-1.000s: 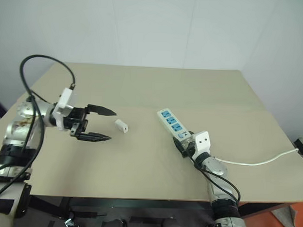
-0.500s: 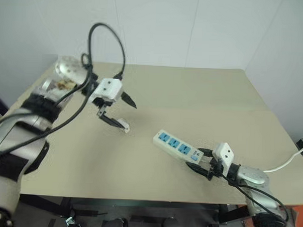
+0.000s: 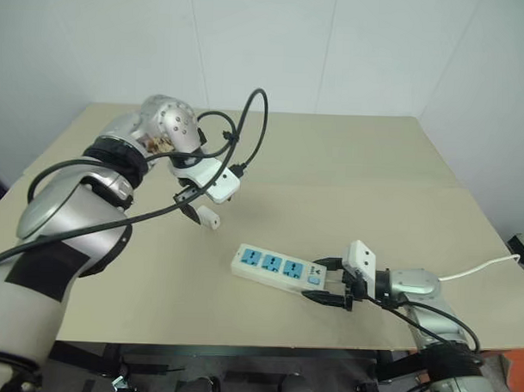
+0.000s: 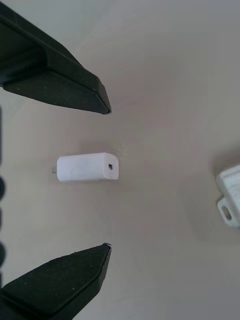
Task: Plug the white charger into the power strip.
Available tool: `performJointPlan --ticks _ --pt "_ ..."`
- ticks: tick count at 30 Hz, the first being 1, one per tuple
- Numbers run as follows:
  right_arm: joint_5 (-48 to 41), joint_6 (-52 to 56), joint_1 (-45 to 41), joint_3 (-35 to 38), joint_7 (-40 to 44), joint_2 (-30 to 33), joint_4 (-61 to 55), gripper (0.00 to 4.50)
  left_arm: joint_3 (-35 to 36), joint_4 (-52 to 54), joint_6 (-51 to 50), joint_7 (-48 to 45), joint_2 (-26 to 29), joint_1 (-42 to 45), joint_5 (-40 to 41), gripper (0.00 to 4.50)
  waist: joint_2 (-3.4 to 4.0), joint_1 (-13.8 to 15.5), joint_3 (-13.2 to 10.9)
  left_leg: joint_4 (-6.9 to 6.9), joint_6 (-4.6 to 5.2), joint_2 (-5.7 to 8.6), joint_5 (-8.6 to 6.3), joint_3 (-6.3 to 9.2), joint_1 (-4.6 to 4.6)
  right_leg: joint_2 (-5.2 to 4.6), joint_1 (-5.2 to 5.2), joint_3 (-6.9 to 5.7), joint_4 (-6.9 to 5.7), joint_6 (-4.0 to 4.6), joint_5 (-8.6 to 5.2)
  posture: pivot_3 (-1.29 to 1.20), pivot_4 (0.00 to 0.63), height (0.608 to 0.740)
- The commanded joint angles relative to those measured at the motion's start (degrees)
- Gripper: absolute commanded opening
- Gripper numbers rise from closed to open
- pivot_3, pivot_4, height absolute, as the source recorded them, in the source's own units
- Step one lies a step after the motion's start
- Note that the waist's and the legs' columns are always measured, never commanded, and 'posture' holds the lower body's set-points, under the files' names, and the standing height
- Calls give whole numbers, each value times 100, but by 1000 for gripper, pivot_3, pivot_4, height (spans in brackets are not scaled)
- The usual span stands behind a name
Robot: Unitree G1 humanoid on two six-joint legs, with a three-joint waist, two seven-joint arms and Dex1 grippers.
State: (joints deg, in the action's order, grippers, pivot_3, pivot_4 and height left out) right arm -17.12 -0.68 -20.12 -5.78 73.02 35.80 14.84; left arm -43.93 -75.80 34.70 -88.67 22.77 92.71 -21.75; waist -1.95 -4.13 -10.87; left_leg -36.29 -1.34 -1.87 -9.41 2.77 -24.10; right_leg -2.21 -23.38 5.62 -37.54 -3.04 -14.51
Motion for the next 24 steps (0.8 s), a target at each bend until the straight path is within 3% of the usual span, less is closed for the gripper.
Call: performJointPlan --ticks 1,7,24 --pt "135 111 -28 -249 84 -133 1 3401 37 -19 86 319 -66 78 -436 4500 -1 -3 0 0 0 0 0 0 0 0 0 0 0 0 0 0 150 740" --pt "317 173 -33 -411 -106 -310 -96 3401 -76 -49 133 860 -189 -54 -1115 4500 -1 -12 0 0 0 -1 0 0 4 0 0 0 -6 0 0 0 150 740" --pt "543 315 73 -470 -650 -636 -265 3401 58 -289 -431 1706 -451 -486 -1894 4500 -2 -63 0 0 0 -2 0 2 16 5 4 1 -19 0 0 0 150 740"
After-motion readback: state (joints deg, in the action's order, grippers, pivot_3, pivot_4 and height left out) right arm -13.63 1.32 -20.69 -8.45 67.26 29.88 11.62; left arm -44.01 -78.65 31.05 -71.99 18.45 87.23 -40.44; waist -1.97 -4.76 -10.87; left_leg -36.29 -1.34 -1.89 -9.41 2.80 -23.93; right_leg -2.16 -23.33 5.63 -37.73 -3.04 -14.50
